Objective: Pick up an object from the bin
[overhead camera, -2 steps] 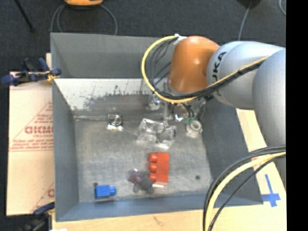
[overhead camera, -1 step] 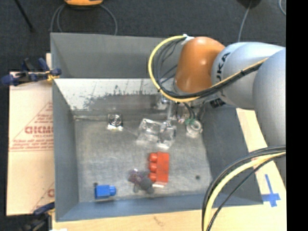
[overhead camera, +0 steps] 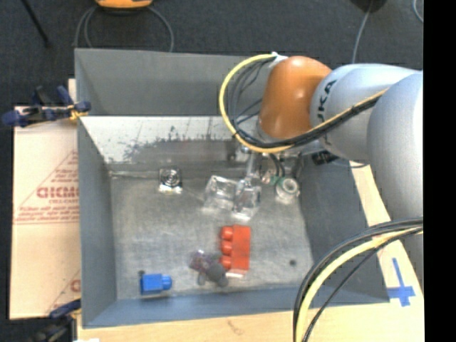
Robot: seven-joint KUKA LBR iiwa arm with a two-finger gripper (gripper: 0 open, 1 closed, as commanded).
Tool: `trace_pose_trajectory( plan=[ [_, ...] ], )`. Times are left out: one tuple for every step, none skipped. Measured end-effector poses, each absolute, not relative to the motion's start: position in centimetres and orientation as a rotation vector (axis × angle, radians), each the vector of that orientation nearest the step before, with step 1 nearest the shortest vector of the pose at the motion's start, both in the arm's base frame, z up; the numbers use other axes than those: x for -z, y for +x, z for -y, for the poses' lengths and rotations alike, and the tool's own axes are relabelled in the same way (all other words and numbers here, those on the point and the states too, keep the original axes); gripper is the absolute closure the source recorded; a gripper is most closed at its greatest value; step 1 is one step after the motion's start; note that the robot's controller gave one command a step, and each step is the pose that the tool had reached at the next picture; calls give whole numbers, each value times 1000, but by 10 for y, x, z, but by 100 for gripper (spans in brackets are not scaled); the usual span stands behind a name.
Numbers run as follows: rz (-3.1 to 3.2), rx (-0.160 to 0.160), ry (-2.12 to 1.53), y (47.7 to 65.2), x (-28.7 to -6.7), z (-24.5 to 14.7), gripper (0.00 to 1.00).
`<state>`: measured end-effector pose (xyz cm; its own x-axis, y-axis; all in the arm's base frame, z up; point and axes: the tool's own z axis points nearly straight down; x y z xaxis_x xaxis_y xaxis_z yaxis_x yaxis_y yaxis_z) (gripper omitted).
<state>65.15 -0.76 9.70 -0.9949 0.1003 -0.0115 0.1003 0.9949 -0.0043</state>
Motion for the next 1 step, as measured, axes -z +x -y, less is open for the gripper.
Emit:
trace_pose_trajectory(
  plan=[
    [-3119, 9, 255, 650, -95, 10, 0]
  ],
)
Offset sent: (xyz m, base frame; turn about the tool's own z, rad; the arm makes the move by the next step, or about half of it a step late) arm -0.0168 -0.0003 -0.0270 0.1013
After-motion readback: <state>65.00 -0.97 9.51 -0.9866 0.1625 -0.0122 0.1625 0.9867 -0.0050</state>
